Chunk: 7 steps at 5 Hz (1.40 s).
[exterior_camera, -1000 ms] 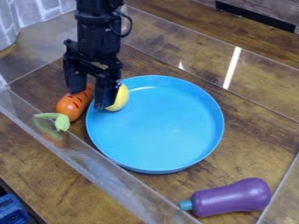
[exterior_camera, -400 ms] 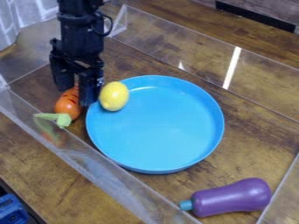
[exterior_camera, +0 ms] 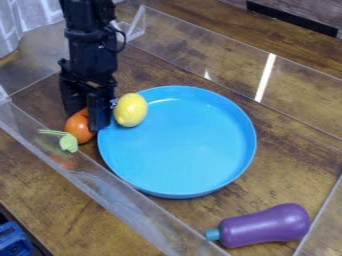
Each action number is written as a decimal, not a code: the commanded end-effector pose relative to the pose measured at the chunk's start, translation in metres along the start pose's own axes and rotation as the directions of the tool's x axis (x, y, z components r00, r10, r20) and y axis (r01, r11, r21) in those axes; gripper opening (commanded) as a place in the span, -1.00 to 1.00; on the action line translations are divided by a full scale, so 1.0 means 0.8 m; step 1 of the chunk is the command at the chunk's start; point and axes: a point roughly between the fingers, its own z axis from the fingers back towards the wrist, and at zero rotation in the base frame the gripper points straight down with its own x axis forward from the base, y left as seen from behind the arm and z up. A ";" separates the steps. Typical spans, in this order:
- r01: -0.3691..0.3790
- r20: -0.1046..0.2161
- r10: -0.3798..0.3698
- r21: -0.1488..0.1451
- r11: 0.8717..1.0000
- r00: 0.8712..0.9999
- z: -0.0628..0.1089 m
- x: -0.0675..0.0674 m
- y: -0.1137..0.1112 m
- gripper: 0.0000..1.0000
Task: Move the carrot to the right side
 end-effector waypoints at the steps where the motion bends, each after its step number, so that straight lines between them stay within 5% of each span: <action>1: 0.009 0.034 -0.010 0.017 1.000 0.999 0.007 0.008 0.010 -1.00; 7: 0.057 0.057 -0.055 -0.025 0.998 0.997 0.007 0.020 -0.009 -1.00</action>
